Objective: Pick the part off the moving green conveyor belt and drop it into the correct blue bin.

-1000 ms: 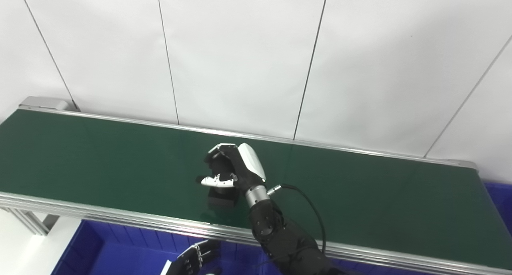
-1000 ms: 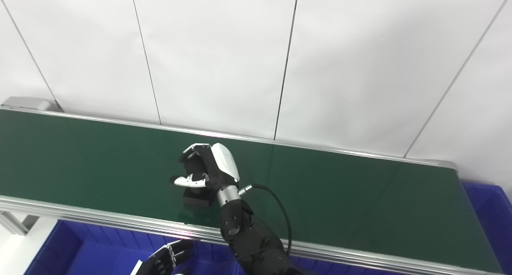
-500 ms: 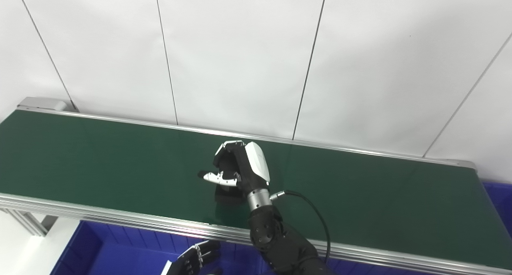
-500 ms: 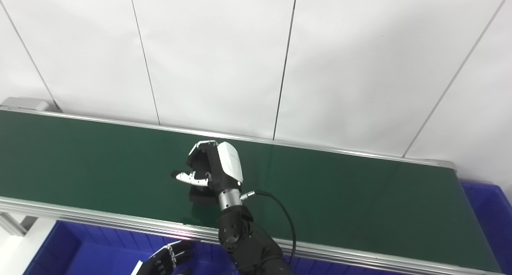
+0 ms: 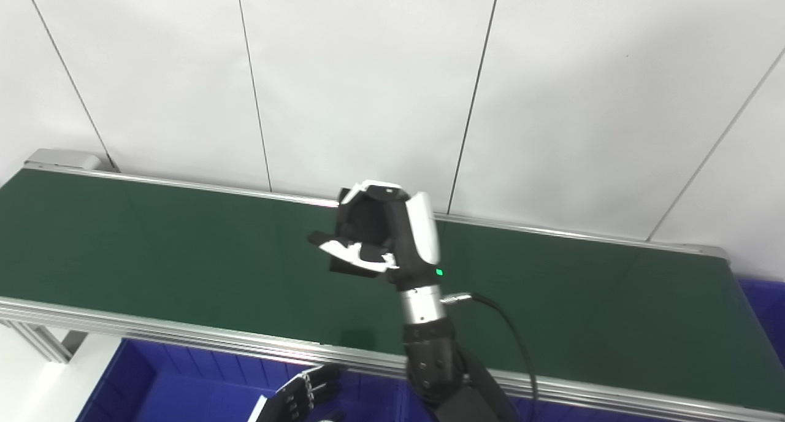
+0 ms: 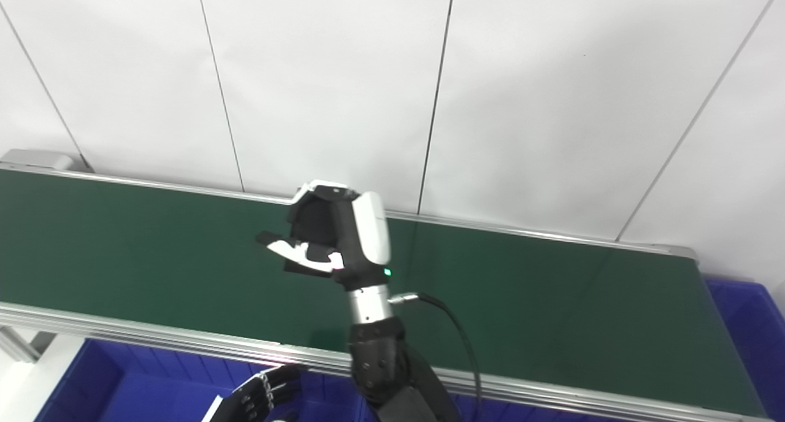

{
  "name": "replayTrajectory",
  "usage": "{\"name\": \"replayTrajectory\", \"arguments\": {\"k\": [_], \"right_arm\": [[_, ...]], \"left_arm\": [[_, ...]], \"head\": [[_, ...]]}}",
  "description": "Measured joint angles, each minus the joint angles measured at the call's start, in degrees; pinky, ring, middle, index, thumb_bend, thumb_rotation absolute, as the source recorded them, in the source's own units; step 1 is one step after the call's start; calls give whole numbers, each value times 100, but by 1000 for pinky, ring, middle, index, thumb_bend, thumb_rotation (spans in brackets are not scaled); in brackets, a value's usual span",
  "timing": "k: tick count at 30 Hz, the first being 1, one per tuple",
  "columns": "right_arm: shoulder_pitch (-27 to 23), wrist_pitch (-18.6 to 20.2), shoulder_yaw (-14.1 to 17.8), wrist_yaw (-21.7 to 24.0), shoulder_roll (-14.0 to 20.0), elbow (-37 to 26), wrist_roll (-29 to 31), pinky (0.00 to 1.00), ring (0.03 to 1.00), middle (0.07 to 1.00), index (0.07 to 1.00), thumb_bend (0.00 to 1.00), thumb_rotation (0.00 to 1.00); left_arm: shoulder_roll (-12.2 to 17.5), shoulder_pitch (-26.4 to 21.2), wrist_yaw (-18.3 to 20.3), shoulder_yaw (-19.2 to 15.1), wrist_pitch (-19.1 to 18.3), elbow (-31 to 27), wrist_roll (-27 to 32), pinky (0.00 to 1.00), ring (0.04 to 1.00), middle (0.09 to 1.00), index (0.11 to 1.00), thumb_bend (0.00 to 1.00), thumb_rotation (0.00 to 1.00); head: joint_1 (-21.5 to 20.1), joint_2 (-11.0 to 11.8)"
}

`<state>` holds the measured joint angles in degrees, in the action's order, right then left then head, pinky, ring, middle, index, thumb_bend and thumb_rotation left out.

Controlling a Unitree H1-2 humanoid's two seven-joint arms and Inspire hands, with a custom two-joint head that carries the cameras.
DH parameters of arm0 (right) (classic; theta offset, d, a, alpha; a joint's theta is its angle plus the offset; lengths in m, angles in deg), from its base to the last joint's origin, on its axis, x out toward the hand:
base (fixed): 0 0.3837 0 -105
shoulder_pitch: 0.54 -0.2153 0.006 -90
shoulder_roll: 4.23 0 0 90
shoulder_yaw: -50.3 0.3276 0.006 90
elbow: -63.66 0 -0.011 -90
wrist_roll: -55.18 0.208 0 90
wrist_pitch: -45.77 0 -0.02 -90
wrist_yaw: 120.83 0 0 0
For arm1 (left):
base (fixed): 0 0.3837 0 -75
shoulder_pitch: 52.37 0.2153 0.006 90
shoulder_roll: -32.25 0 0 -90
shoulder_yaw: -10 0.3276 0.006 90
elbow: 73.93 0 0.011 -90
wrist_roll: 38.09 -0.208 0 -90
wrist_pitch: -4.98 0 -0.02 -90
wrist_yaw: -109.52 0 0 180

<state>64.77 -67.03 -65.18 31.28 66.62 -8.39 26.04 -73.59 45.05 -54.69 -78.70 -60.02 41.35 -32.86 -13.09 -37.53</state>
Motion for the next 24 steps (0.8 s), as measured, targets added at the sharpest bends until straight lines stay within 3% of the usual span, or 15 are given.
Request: {"name": "replayTrajectory", "arguments": {"k": [6, 7, 10, 16, 24], "right_arm": [[1129, 88, 281, 410, 290, -934, -171, 402, 482, 115, 119, 473, 0], [1351, 146, 368, 484, 330, -1149, -203, 201, 460, 116, 116, 494, 0], [2005, 212, 623, 514, 421, -1611, -293, 69, 445, 119, 117, 507, 0], [3016, 243, 1063, 563, 460, -2050, -142, 60, 444, 117, 114, 507, 0], [4118, 195, 1493, 454, 441, -2003, -3, 64, 444, 125, 124, 507, 0]], "left_arm": [[12, -9, 7, 51, 0, -17, 4, 814, 761, 781, 745, 511, 209], [13, -9, 18, 53, 0, -31, 10, 813, 759, 778, 740, 517, 209], [27, 4, 57, 53, -1, -162, 77, 822, 764, 779, 735, 567, 241], [207, 37, 259, 84, -3, -376, 321, 806, 755, 772, 733, 597, 249], [443, 148, 331, 109, -106, -617, 506, 781, 736, 760, 727, 603, 268]], "head": [[-193, -175], [-246, -254], [-317, -351], [-510, -580], [-992, -958]]}}
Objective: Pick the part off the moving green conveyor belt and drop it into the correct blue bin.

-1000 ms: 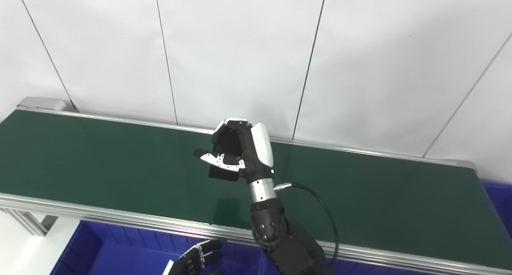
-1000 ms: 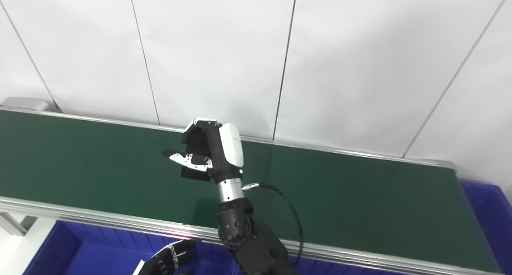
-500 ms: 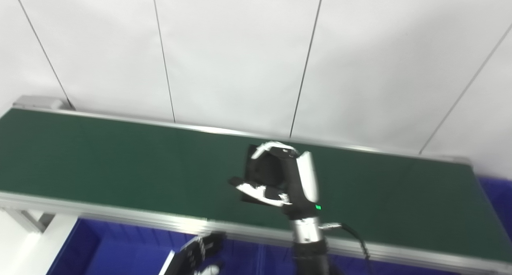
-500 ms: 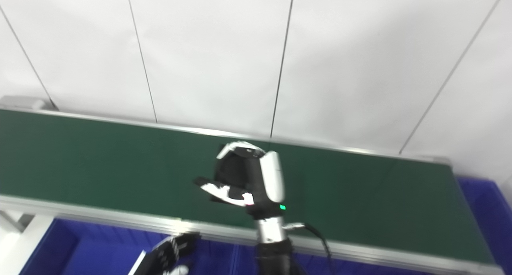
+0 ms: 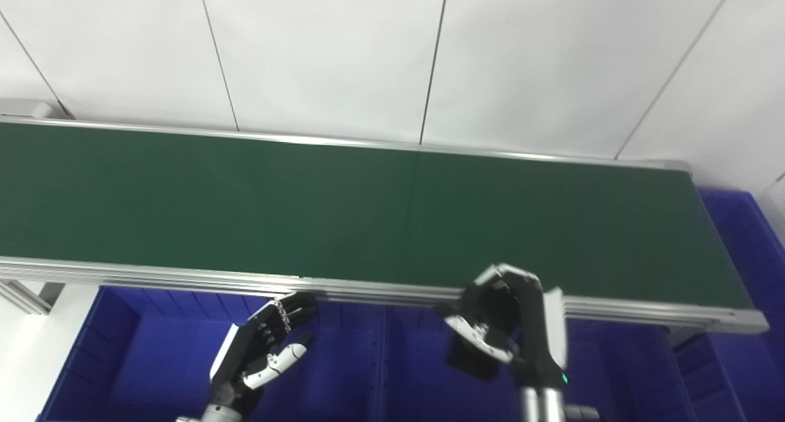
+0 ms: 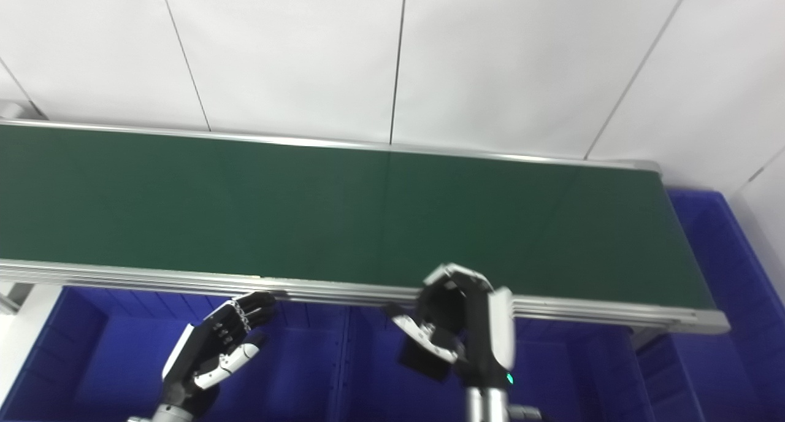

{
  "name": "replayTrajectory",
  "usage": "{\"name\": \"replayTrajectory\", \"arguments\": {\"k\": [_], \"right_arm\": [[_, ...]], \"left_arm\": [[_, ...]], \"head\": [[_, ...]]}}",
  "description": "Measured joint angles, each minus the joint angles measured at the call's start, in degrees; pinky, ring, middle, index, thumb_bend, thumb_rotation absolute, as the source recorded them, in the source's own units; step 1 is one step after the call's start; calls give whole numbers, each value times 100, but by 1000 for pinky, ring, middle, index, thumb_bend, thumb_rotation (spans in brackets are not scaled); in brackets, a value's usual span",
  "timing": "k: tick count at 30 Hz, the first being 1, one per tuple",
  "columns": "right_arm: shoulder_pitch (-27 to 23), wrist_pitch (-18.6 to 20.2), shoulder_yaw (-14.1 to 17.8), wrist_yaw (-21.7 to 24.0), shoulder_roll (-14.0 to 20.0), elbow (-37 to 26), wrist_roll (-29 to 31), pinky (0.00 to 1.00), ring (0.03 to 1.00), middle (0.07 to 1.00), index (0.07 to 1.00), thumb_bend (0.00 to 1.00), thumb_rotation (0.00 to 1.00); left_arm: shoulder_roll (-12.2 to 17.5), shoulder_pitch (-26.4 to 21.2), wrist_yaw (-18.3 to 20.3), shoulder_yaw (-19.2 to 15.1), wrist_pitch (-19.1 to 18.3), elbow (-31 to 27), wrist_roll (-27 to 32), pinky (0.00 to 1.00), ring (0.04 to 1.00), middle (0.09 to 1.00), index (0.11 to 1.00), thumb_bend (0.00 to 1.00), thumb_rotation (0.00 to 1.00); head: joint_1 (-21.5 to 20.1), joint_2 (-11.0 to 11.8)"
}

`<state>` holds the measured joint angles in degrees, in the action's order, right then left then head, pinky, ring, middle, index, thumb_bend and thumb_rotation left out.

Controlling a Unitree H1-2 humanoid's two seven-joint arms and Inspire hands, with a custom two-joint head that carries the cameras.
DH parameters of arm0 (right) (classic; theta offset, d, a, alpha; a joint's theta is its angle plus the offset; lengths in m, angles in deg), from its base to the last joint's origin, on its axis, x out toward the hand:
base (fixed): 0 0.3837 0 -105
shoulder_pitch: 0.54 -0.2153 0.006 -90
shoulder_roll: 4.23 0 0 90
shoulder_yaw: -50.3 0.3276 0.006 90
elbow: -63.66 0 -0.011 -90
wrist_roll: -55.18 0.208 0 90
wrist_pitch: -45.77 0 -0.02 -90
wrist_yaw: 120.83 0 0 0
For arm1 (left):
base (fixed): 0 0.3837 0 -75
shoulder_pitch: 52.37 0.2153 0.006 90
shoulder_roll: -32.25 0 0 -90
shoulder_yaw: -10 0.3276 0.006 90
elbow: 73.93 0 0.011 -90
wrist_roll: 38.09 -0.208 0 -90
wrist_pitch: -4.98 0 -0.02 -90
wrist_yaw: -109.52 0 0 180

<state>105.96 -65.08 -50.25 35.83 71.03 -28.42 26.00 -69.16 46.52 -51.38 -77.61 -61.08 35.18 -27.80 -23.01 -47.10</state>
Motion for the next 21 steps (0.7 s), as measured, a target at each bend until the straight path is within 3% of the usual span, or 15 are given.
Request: {"name": "replayTrajectory", "arguments": {"k": [9, 16, 21], "right_arm": [[184, -57, 233, -17, -285, 723, 421, 65, 444, 125, 120, 507, 0], [-49, -102, 495, -148, -285, 1542, 522, 65, 444, 128, 123, 507, 0], [-216, -158, 685, -215, -253, 1668, 574, 117, 444, 190, 197, 514, 0]], "left_arm": [[90, 5, 126, 39, -153, -127, 120, 775, 729, 752, 725, 600, 271], [259, 3, 146, 40, -151, -137, 107, 784, 740, 756, 723, 626, 279], [250, 4, 170, 62, -150, -172, 119, 778, 734, 752, 719, 628, 282]], "head": [[-414, -238], [-485, -273], [-380, -264]]}}
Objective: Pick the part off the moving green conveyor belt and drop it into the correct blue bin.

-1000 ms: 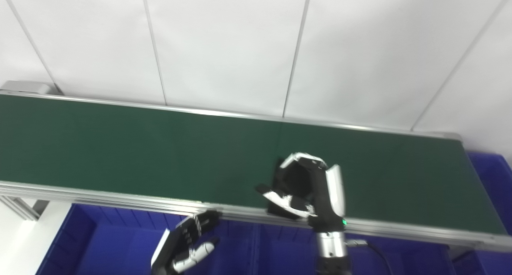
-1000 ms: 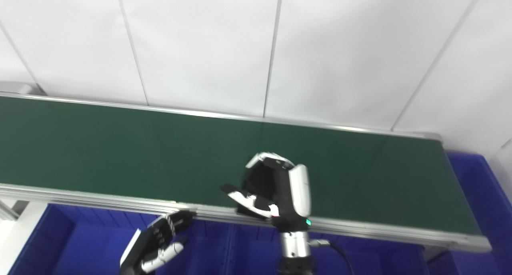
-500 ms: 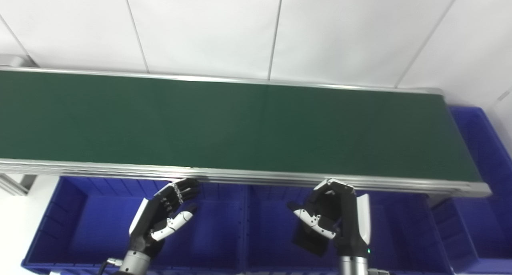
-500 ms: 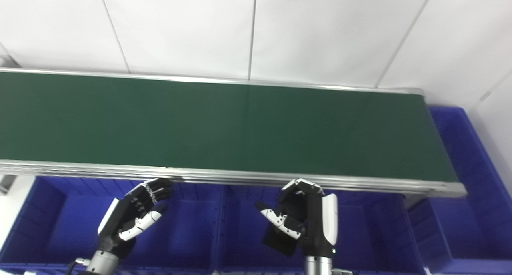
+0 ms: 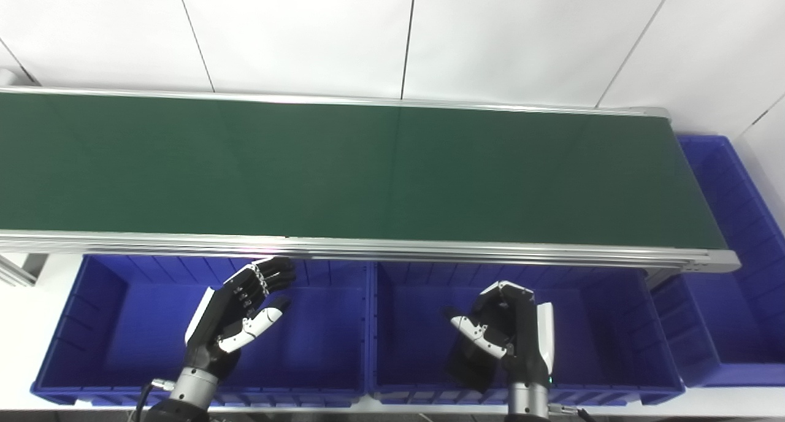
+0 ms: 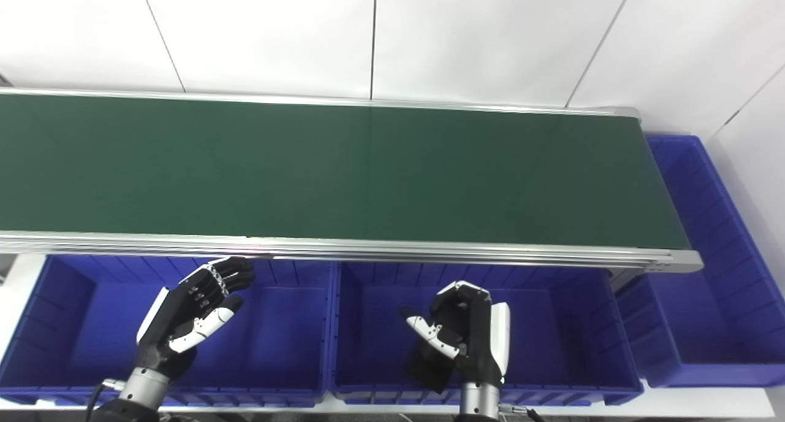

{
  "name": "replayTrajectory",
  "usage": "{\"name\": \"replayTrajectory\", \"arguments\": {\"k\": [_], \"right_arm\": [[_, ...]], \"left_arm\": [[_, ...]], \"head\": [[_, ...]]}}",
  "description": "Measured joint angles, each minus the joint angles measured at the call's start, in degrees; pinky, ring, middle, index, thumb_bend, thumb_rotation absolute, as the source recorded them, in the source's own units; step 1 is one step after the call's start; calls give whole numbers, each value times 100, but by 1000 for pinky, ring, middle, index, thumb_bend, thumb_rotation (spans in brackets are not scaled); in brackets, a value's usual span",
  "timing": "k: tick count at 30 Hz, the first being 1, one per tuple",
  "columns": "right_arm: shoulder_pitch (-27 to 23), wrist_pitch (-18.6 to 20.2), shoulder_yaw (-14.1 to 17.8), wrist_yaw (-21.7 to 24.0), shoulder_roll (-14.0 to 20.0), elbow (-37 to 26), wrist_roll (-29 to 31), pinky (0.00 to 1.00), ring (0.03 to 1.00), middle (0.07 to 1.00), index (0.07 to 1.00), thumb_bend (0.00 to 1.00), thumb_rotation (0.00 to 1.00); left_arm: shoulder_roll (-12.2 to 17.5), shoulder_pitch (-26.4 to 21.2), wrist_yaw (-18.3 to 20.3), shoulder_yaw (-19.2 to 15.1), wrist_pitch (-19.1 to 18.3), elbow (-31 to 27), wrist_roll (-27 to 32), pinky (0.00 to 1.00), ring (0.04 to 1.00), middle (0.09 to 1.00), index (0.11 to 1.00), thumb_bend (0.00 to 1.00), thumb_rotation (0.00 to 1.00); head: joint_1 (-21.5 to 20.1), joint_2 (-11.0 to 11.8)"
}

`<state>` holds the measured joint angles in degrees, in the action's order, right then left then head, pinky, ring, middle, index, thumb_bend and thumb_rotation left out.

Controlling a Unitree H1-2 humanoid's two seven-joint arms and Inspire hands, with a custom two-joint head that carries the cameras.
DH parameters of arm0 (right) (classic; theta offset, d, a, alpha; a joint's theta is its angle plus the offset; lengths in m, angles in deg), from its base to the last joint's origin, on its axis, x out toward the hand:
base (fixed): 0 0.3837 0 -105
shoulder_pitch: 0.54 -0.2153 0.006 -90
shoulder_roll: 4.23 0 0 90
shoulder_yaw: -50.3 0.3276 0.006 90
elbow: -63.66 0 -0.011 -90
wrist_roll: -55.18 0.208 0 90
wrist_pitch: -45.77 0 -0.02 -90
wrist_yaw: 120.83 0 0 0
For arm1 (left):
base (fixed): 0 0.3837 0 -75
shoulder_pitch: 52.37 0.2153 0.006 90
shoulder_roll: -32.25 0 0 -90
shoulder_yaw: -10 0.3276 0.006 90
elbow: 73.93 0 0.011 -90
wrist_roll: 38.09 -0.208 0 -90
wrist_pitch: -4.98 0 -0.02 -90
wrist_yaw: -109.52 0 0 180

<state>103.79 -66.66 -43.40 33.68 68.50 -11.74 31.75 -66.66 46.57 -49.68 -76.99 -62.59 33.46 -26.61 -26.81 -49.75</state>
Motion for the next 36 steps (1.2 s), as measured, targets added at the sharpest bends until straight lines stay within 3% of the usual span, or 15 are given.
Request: {"name": "replayTrajectory", "arguments": {"k": [1, 2, 3, 4, 5, 7, 16, 17, 20, 23, 26, 28, 30, 32, 36], "right_arm": [[3, -4, 21, -3, 4, -1, 2, 150, 444, 238, 246, 517, 0], [13, -3, 31, -2, 8, -4, -9, 219, 436, 361, 369, 518, 0], [41, 2, 31, -2, 11, -32, -53, 395, 441, 477, 482, 518, 0], [82, 16, 23, 2, 13, -89, -106, 395, 441, 477, 482, 518, 0], [111, 48, 13, 9, 12, -144, -140, 468, 529, 583, 493, 519, 66], [177, 121, -12, 20, 12, -306, -247, 564, 652, 712, 704, 688, 99], [287, 165, -104, 100, 8, -751, -487, 849, 923, 965, 972, 791, 286], [299, 181, -118, 140, 13, -784, -489, 861, 937, 977, 983, 795, 297], [309, 335, -187, 297, 46, -875, -573, 903, 994, 998, 999, 940, 530], [311, 566, -239, 445, 92, -901, -720, 955, 1000, 1000, 1000, 997, 664], [356, 710, -260, 508, 92, -969, -717, 969, 1000, 1000, 1000, 1000, 645], [420, 707, -288, 524, 95, -1053, -619, 950, 1000, 1000, 1000, 954, 543], [473, 666, -298, 523, 93, -1037, -476, 901, 964, 1000, 1000, 879, 450], [536, 547, -300, 501, 88, -1016, -352, 766, 866, 911, 923, 771, 347], [631, 90, -309, 411, 42, -813, -121, 683, 804, 843, 840, 692, 229]], "left_arm": [[0, 0, 0, 0, 0, 0, 0, 779, 732, 751, 720, 628, 283], [0, 0, 0, -1, 0, 0, 0, 781, 731, 752, 723, 627, 283], [-1, 0, 0, -1, 0, 0, 0, 778, 728, 747, 724, 628, 287], [-4, 0, -1, -1, 0, 0, 0, 778, 728, 747, 724, 628, 287], [-10, 0, -1, 0, 0, 0, 0, 781, 732, 751, 727, 627, 289], [-24, 0, -2, 3, -2, 0, 0, 786, 735, 755, 727, 624, 287], [-48, 0, 1, 24, -5, 10, 3, 800, 746, 762, 730, 595, 258], [-49, 0, 1, 25, -5, 10, 3, 800, 746, 762, 730, 594, 257], [-54, 0, 0, 24, -4, 28, -1, 789, 739, 756, 725, 606, 264], [-68, 0, -1, 25, -4, 28, -2, 795, 742, 758, 727, 605, 263], [-69, 0, -1, 27, -4, 34, 0, 786, 736, 756, 726, 609, 266], [-69, -2, 1, 37, -4, 56, -1, 785, 738, 758, 723, 610, 267], [-69, -2, 2, 57, -4, 65, -3, 790, 740, 759, 723, 611, 264], [-69, -2, 2, 82, -4, 68, -18, 788, 740, 759, 726, 608, 266], [-79, -18, 0, 129, 7, 181, -50, 789, 750, 761, 727, 608, 265]], "head": [[1, 0], [27, 9], [44, 18], [44, 18], [53, 35], [71, 44], [123, 88], [124, 88], [124, 97], [141, 114], [132, 158], [132, 193], [150, 246], [167, 359], [264, 623]]}}
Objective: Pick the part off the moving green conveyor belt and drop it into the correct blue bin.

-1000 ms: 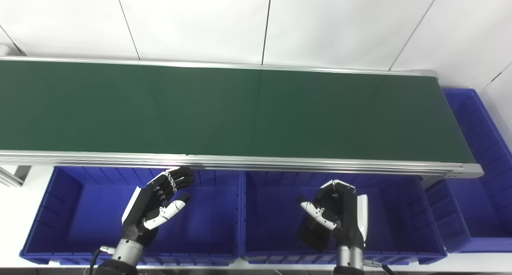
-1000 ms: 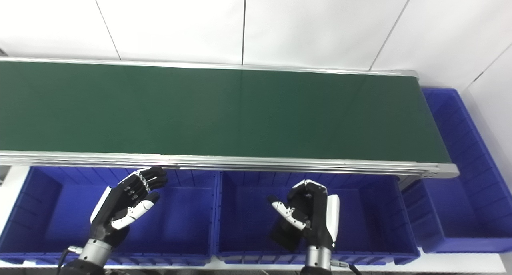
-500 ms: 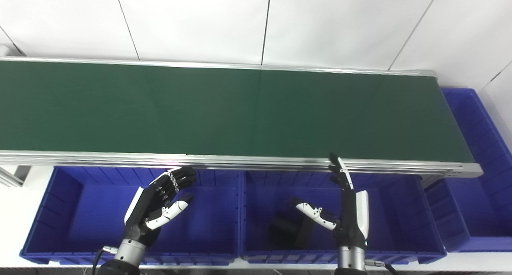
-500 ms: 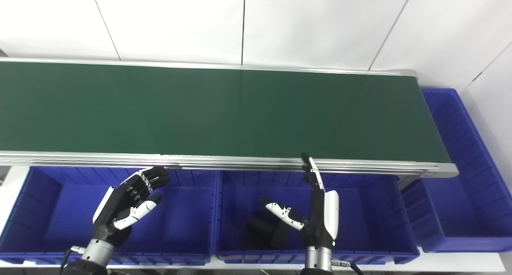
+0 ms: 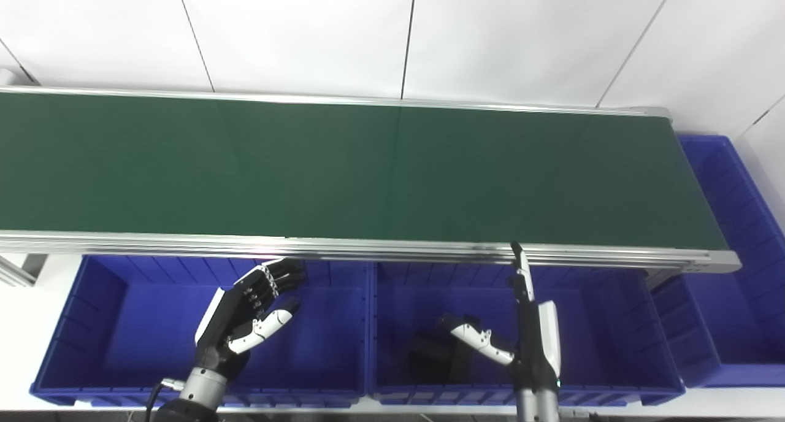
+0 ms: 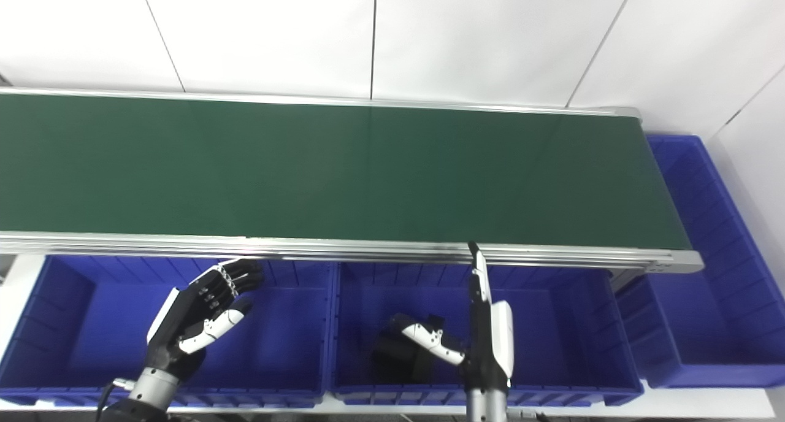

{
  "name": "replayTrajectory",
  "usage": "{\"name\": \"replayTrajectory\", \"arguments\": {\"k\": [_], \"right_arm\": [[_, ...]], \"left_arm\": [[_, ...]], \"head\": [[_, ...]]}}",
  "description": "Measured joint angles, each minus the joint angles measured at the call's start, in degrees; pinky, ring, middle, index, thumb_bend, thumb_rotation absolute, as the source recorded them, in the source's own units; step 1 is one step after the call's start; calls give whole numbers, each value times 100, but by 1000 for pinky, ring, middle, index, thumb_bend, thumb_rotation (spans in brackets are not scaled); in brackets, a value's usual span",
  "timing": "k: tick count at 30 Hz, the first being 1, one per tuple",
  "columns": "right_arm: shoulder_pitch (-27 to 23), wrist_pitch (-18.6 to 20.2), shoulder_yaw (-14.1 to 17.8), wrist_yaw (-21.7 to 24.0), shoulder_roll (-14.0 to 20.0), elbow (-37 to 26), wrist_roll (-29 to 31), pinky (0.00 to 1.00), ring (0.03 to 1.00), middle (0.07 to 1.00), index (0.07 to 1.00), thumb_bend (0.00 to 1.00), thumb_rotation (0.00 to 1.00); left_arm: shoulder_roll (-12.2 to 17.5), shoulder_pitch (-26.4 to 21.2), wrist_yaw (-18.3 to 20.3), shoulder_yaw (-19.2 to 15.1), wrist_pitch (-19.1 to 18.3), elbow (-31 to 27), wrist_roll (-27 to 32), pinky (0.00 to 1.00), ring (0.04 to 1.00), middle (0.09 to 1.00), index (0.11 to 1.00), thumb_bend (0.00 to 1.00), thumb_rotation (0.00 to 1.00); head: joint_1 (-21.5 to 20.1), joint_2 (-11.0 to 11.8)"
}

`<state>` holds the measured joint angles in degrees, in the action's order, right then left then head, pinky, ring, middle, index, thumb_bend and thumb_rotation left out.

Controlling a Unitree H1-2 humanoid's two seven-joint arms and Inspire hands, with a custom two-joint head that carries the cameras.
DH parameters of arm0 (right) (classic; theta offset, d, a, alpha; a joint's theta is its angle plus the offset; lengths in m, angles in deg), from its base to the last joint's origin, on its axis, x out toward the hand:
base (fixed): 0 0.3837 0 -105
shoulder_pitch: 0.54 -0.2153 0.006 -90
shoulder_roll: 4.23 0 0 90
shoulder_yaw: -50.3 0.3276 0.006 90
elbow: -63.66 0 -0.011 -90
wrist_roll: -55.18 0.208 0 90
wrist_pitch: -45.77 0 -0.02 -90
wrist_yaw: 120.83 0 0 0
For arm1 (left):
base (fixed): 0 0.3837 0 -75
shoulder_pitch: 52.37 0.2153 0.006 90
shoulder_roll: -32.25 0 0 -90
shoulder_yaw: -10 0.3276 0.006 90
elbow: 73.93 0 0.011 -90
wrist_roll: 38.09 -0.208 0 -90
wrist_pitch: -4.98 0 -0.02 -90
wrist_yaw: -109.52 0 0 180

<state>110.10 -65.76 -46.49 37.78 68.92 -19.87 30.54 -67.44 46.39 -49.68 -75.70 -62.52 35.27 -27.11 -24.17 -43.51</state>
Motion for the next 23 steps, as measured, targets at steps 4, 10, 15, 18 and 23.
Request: {"name": "replayTrajectory", "arguments": {"k": [4, 10, 15, 18, 23], "right_arm": [[-21, -161, -219, -74, 30, 368, 303, 645, 754, 792, 784, 663, 153], [-193, -195, -548, -224, 251, 536, 601, 601, 710, 750, 736, 667, 154], [-274, -203, -743, -198, 410, 535, 806, 596, 698, 738, 736, 664, 154], [-291, -206, -809, -147, 472, 535, 827, 603, 701, 742, 740, 669, 173], [-289, -207, -757, 53, 503, 538, 834, 641, 728, 765, 758, 685, 184]], "left_arm": [[-12, -23, -4, 23, 49, 202, -92, 797, 756, 763, 726, 604, 256], [-105, -100, -86, 13, 167, 326, -110, 802, 756, 760, 724, 587, 223], [-210, -176, -84, 31, 174, 414, -107, 805, 765, 768, 736, 580, 212], [-225, -192, -63, 40, 175, 415, -106, 806, 769, 771, 738, 576, 215], [-228, -195, -63, 35, 175, 419, -105, 818, 778, 775, 741, 579, 212]], "head": [[36, 71], [159, 177], [273, 229], [282, 238], [343, 264]]}}
